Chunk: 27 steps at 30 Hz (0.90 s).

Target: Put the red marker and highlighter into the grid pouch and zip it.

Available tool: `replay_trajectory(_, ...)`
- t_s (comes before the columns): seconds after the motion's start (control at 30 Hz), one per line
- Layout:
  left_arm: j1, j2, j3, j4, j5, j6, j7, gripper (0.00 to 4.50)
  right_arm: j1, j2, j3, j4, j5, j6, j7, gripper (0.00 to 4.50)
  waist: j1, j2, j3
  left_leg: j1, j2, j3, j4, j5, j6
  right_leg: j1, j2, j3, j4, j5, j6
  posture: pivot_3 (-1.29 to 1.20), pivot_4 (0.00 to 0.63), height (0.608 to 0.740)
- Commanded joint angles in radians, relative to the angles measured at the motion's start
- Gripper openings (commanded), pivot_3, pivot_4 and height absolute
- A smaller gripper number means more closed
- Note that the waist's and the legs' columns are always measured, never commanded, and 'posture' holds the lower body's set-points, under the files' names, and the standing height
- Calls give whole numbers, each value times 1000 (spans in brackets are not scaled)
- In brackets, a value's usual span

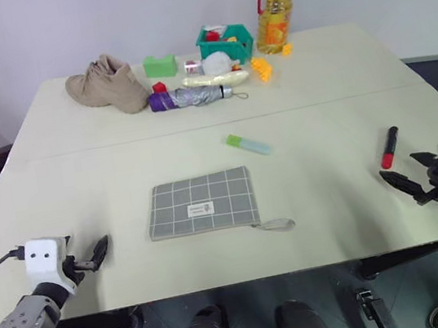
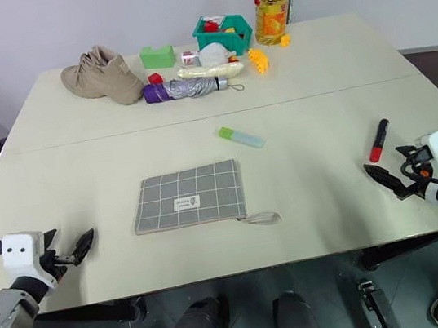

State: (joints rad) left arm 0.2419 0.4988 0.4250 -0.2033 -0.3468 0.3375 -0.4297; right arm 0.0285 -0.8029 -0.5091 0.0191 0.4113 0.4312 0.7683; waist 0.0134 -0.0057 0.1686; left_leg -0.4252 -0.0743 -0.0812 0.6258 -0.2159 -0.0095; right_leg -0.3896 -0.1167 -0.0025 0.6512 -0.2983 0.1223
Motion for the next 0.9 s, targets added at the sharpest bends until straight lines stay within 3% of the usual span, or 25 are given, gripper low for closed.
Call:
replay_trajectory(0.03, 12, 10, 17, -25, 9, -5, 3, 4500, -16, -2, 0, -41, 15, 4, -4, 4468, 0, 0, 0, 0, 0, 0, 0, 0, 0, 0, 0, 0, 0, 0, 0, 0, 150, 739)
replay_trajectory(0.37, -27, -19, 12, -42, -27, -14, 5, 4500, -94, -5, 50, -113, 54, 47, 7, 4468, -1, 0, 0, 0, 0, 0, 0, 0, 0, 0, 0, 0, 0, 0, 0, 0, 150, 739)
replay_trajectory(0.57, -41, -45, -23, -46, -5, -44, 4, 4500, -203, 58, 201, -242, 106, 105, 17, 4468, -3, 0, 0, 0, 0, 0, 0, 0, 0, 0, 1, 0, 0, 0, 0, 0, 150, 739)
replay_trajectory(0.67, -40, -51, -62, -51, 20, -64, -6, 4500, -284, 156, 325, -317, 116, 135, -24, 3600, -2, -1, 0, 0, 0, 0, 0, 0, 0, -1, 1, 0, 0, 0, 0, 0, 150, 739)
replay_trajectory(0.87, -48, -43, -100, -44, 43, -99, -22, 4500, -361, 272, 548, -317, 6, 158, -103, 429, 1, -2, 0, -1, -1, -2, 0, 0, 0, -1, 0, 0, -1, 0, 0, 0, 150, 739)
replay_trajectory(0.9, -48, -39, -107, -41, 52, -108, -28, 4500, -364, 290, 575, -310, -4, 162, -111, 61, 0, -2, 0, -1, -1, -2, 0, 0, 0, -2, 0, 0, -1, 0, 0, 0, 150, 739)
